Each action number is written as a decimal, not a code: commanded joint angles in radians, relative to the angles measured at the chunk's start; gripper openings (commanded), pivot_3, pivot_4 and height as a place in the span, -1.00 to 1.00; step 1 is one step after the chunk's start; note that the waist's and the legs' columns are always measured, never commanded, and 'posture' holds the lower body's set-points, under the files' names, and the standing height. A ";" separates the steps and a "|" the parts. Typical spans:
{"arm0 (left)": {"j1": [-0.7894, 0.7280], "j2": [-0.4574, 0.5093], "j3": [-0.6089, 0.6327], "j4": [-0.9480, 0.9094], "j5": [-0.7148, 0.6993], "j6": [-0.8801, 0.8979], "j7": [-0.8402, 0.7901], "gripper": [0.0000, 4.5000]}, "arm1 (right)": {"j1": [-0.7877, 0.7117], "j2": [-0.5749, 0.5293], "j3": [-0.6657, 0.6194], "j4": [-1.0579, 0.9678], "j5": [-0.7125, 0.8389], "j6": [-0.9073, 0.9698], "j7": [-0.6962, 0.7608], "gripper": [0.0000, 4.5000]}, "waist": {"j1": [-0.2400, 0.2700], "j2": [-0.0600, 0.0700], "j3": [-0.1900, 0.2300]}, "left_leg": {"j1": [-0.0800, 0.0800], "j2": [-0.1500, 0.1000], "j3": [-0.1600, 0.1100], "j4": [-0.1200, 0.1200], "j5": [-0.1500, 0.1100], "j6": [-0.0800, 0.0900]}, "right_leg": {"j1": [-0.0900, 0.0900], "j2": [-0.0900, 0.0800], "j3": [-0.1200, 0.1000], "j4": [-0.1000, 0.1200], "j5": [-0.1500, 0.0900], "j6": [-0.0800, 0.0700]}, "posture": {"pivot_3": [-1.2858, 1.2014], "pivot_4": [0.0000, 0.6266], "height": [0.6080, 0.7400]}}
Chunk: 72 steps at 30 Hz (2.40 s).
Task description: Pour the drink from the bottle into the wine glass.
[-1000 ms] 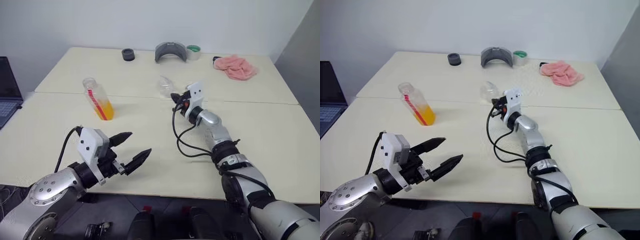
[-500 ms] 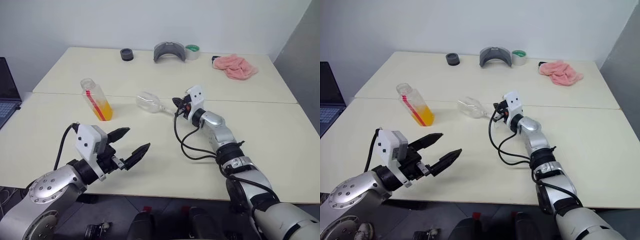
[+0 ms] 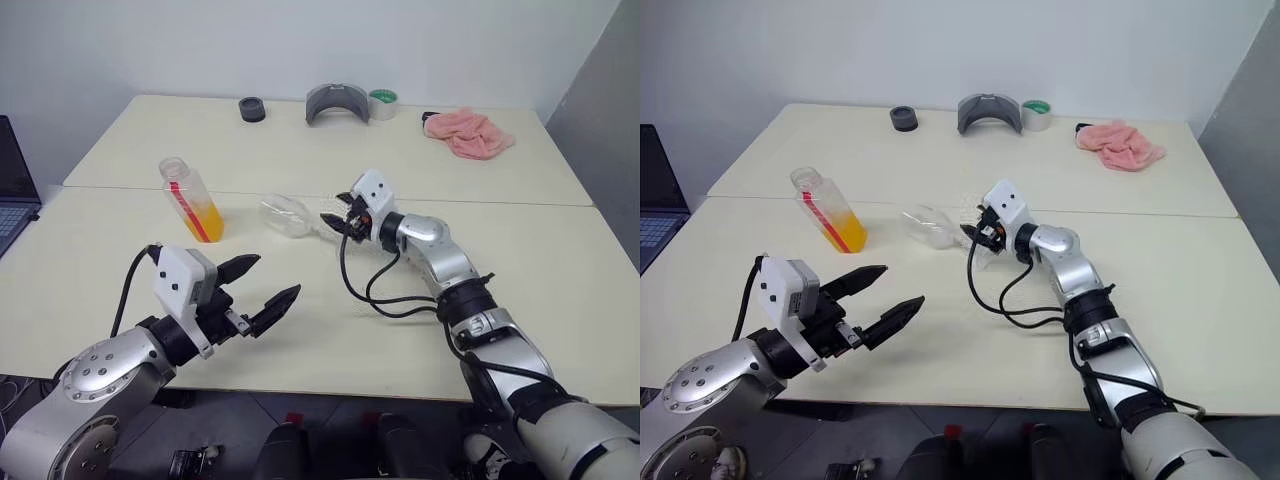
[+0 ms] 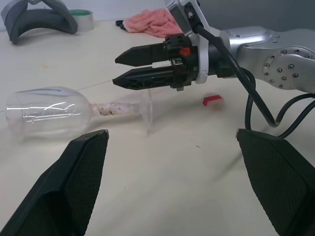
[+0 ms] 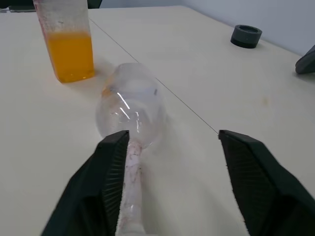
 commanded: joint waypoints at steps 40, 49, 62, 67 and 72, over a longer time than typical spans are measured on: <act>-0.029 0.018 -0.020 0.005 0.008 -0.038 -0.006 1.00 | -0.226 -0.118 0.171 -0.143 -0.052 0.292 0.307 0.99 | -0.003 0.000 0.001 | 0.000 0.000 0.000 0.000 0.000 0.000 | -0.001 0.000 0.000 0.000 0.000 0.000 | 0.03 -0.52 1.00; -0.028 -0.001 -0.055 0.008 0.025 -0.052 0.001 1.00 | -0.401 -0.068 0.270 0.112 -0.165 0.300 0.349 0.99 | -0.002 -0.001 0.001 | 0.000 -0.001 0.000 -0.001 0.000 0.000 | 0.000 -0.001 -0.001 -0.001 -0.001 -0.001 | 0.03 -0.52 1.00; 0.016 -0.063 -0.108 -0.033 0.048 -0.067 0.055 1.00 | -0.533 0.064 0.301 0.393 -0.271 0.360 0.348 0.99 | -0.007 -0.001 0.001 | 0.000 0.000 -0.001 -0.002 0.000 0.000 | -0.001 -0.003 -0.002 0.000 -0.002 -0.004 | 0.03 -0.52 1.00; 0.046 -0.103 -0.144 -0.065 0.063 -0.071 0.094 1.00 | -0.545 0.116 0.310 0.441 -0.304 0.430 0.334 0.99 | -0.007 -0.001 0.001 | 0.000 0.000 -0.002 -0.002 0.000 0.000 | -0.001 -0.003 -0.002 0.000 -0.002 -0.004 | 0.03 -0.52 1.00; 0.119 -0.139 -0.179 -0.136 0.074 -0.070 0.145 1.00 | -0.548 0.161 0.315 0.485 -0.327 0.514 0.325 0.99 | -0.006 -0.001 0.001 | 0.000 0.000 -0.002 -0.002 0.000 0.000 | -0.001 -0.004 -0.002 0.000 -0.002 -0.004 | 0.03 -0.52 1.00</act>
